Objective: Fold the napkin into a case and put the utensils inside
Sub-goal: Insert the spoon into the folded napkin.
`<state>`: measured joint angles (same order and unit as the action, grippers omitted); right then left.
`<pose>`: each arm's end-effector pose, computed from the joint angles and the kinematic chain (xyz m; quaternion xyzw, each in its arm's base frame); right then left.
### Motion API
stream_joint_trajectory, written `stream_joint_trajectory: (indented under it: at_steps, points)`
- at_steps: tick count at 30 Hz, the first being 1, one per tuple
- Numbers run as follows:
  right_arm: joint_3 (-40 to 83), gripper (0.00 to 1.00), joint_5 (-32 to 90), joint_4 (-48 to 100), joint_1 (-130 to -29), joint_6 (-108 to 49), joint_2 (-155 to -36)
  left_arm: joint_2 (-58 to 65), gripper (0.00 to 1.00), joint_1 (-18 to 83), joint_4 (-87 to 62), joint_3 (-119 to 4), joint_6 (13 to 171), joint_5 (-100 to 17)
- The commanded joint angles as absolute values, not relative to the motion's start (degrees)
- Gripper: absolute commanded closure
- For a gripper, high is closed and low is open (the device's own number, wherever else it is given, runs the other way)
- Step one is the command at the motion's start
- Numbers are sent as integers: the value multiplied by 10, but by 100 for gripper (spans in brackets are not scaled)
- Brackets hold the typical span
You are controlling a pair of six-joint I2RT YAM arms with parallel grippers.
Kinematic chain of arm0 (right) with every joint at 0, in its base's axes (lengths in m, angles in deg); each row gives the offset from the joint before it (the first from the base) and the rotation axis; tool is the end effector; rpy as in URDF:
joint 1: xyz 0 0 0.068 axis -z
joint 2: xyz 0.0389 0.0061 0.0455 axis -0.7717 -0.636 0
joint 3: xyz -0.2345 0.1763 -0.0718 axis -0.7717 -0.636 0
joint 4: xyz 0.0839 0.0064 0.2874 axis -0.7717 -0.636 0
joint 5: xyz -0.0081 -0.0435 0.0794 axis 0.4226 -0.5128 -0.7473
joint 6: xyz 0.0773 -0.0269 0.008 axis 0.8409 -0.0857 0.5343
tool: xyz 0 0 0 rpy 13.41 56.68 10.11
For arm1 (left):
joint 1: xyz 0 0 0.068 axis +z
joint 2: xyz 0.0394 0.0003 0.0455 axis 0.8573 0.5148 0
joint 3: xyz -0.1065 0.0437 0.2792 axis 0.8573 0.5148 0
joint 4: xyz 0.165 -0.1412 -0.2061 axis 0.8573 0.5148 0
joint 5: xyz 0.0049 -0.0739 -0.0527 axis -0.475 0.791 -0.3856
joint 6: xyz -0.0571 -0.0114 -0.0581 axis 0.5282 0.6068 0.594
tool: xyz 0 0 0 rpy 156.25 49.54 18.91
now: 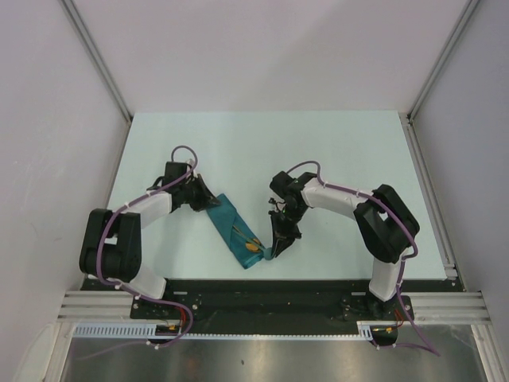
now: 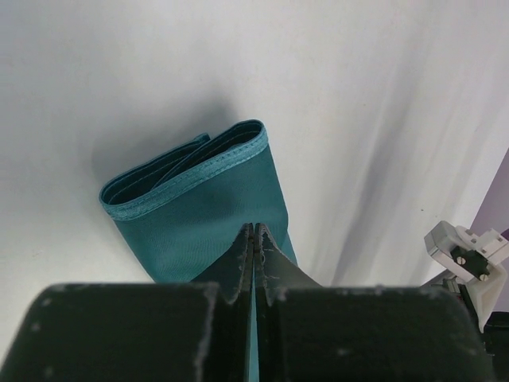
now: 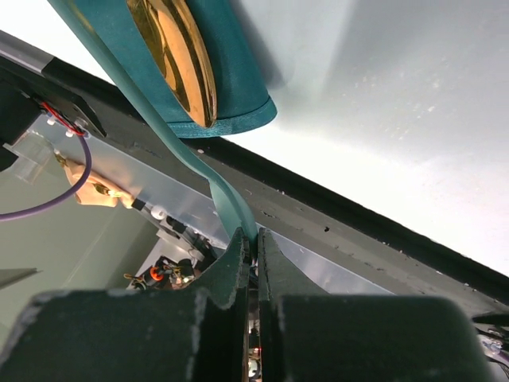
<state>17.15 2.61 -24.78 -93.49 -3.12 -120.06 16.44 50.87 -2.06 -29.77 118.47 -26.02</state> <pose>0.2503 0.2877 0.1518 0.0898 -0.9519 -0.2492 0.1541 0.3369 -0.0775 0.1445 -0.1742 0.9107 -0.3055 0.2165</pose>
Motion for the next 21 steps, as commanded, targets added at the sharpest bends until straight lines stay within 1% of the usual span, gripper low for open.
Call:
stream_joint_trajectory:
  at_steps: [1,7,21]
  points:
    - [173,100,21,-255,-930,-24,-1195,174,100,504,-1,-314,1204,-288]
    - [178,100,13,-251,-932,-23,-1206,190,100,500,33,-333,1220,-313]
    - [195,100,-10,-190,-943,23,-1229,214,100,492,37,-332,1225,-308]
